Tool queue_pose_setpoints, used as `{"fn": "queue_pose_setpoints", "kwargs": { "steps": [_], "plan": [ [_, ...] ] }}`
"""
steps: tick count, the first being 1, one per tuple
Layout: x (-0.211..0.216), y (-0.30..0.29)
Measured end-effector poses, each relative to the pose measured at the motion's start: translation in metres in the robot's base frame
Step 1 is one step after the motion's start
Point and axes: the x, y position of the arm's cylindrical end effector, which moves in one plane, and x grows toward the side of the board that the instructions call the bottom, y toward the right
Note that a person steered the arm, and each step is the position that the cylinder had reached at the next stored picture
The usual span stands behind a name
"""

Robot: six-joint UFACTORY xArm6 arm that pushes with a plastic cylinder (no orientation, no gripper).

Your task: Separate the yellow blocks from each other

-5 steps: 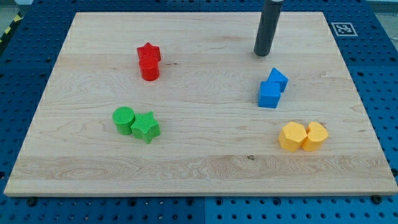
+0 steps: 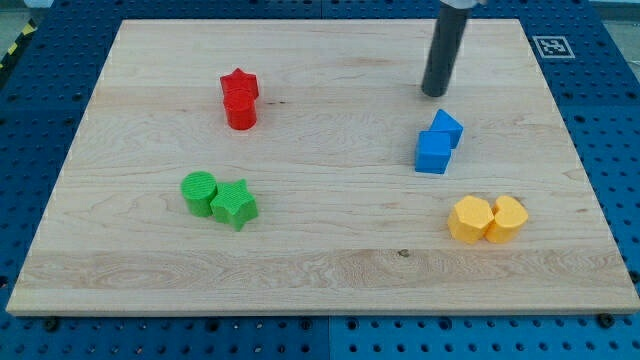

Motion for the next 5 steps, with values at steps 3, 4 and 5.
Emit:
{"fn": "queue_pose_setpoints", "kwargs": {
  "steps": [3,4,5],
  "plan": [
    [0.121,0.072],
    [0.191,0.075],
    [0.230,0.075]
  ]
}}
